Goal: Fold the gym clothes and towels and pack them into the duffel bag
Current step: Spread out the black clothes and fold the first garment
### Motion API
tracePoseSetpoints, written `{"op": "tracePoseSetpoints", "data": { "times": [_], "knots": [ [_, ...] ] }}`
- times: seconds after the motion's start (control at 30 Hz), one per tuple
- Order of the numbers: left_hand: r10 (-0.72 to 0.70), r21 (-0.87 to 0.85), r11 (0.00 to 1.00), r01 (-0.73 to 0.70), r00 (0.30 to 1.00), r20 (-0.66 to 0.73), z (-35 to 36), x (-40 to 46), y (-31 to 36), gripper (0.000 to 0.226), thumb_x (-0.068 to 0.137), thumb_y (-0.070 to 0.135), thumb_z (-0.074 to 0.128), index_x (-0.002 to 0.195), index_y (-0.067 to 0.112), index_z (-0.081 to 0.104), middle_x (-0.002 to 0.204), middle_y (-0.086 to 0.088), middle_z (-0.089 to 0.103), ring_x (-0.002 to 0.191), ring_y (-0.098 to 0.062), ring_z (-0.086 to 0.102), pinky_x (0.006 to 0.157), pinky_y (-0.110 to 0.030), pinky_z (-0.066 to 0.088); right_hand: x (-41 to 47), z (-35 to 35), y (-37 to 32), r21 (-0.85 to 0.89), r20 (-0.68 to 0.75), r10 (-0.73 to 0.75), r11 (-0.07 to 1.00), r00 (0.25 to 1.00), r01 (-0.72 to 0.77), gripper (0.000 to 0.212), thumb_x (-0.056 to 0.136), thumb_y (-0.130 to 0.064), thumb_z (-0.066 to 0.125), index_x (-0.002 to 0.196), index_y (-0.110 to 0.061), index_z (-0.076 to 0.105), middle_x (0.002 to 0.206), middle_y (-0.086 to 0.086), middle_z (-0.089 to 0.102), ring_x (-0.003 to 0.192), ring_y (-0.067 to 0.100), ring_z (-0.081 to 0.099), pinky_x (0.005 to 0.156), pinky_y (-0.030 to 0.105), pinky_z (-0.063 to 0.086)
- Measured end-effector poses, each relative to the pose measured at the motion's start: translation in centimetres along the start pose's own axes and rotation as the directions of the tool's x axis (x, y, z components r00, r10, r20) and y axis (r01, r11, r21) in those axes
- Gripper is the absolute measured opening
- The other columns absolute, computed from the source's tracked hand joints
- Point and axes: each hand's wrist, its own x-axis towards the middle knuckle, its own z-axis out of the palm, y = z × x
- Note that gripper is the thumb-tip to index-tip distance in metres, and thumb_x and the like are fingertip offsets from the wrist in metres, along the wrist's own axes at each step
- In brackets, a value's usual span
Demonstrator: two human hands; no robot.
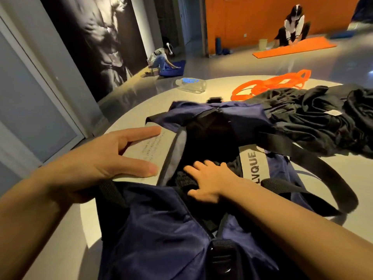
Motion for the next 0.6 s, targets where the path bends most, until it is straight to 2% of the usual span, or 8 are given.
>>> {"op": "tracePoseSetpoints", "data": {
  "times": [0.07,0.13,0.23,0.3,0.4,0.47,0.53,0.6],
  "knots": [
    [-0.025,0.055,0.998,0.03,0.995,-0.099,-0.4,0.5,-0.6,0.077,0.052,0.028,0.091,0.12,0.045,0.06,0.104,0.012,0.063,0.077,-0.012,0.063,0.05,-0.009,0.046,-0.7,0.2,0.2,-0.003,0.039,-0.077,0.997,0.996,0.078,0.073,0.094,-0.054,0.039,0.15,-0.039,-0.004,0.161,-0.001,0.003,0.147,0.028,0.005,0.112,0.062,0.013],
    [-0.046,0.061,0.997,0.054,0.991,-0.128,-0.4,1.0,-1.3,0.075,0.058,0.015,0.08,0.125,0.04,0.057,0.108,0.012,0.058,0.078,-0.01,0.06,0.051,-0.009,0.045,-1.9,0.2,0.2,-0.019,0.034,-0.12,0.993,0.992,0.121,0.079,0.092,-0.058,0.042,0.149,-0.043,-0.011,0.161,-0.002,-0.006,0.147,0.028,-0.002,0.112,0.064,0.004],
    [-0.026,0.03,0.999,0.029,0.994,-0.107,-0.2,1.3,-2.0,0.077,0.058,0.026,0.09,0.126,0.04,0.057,0.103,0.025,0.061,0.081,0.005,0.062,0.057,-0.004,0.044,-4.1,0.3,0.4,-0.077,0.043,-0.048,0.996,0.998,0.051,0.088,0.084,-0.072,0.04,0.147,-0.044,-0.015,0.16,0.001,-0.013,0.147,0.029,-0.01,0.111,0.067,-0.002],
    [-0.007,0.021,1.0,0.008,0.998,-0.054,0.0,1.4,-2.2,0.09,0.041,0.038,0.09,0.125,0.043,0.057,0.094,0.034,0.063,0.082,0.01,0.061,0.059,-0.003,0.045,-4.9,0.7,0.7,-0.045,0.094,0.034,0.999,0.995,-0.03,0.083,0.084,-0.075,0.032,0.146,-0.047,-0.016,0.16,0.001,-0.016,0.147,0.027,-0.013,0.109,0.068,-0.004],
    [0.012,-0.046,0.999,-0.011,1.0,0.02,1.4,2.1,-2.7,0.086,0.054,0.025,0.091,0.129,0.04,0.053,0.095,0.026,0.066,0.081,0.008,0.063,0.062,-0.007,0.047,-4.6,1.5,0.9,0.028,0.09,0.017,0.999,0.996,-0.019,0.079,0.082,-0.079,0.021,0.146,-0.048,-0.015,0.16,0.001,-0.012,0.147,0.025,-0.013,0.111,0.065,-0.006],
    [0.028,-0.047,0.999,-0.026,0.999,0.031,2.7,2.4,-2.9,0.083,0.058,0.021,0.081,0.133,0.04,0.049,0.108,0.02,0.062,0.082,0.009,0.063,0.066,-0.008,0.048,-4.4,1.7,0.8,0.062,0.043,-0.02,0.998,0.999,0.017,0.097,0.058,-0.088,0.001,0.145,-0.048,-0.015,0.161,0.0,-0.01,0.147,0.025,-0.011,0.112,0.062,-0.008],
    [0.052,-0.034,0.998,-0.051,0.998,0.031,3.4,2.7,-3.2,0.084,0.059,0.021,0.079,0.134,0.04,0.047,0.117,0.022,0.055,0.084,0.014,0.06,0.067,-0.004,0.046,-5.0,1.5,0.8,0.067,0.014,-0.019,0.998,1.0,0.018,0.113,0.038,-0.087,-0.017,0.145,-0.049,-0.014,0.16,-0.003,-0.011,0.147,0.024,-0.011,0.11,0.063,-0.01],
    [0.054,-0.038,0.998,-0.053,0.998,0.025,3.5,2.8,-3.4,0.082,0.061,0.022,0.079,0.133,0.041,0.046,0.117,0.021,0.053,0.084,0.012,0.06,0.065,-0.004,0.046,-6.2,0.8,1.4,0.063,-0.065,0.066,0.996,0.996,-0.062,0.111,0.042,-0.086,-0.02,0.146,-0.049,-0.009,0.161,-0.004,-0.009,0.147,0.023,-0.008,0.109,0.064,-0.01]
  ]
}}
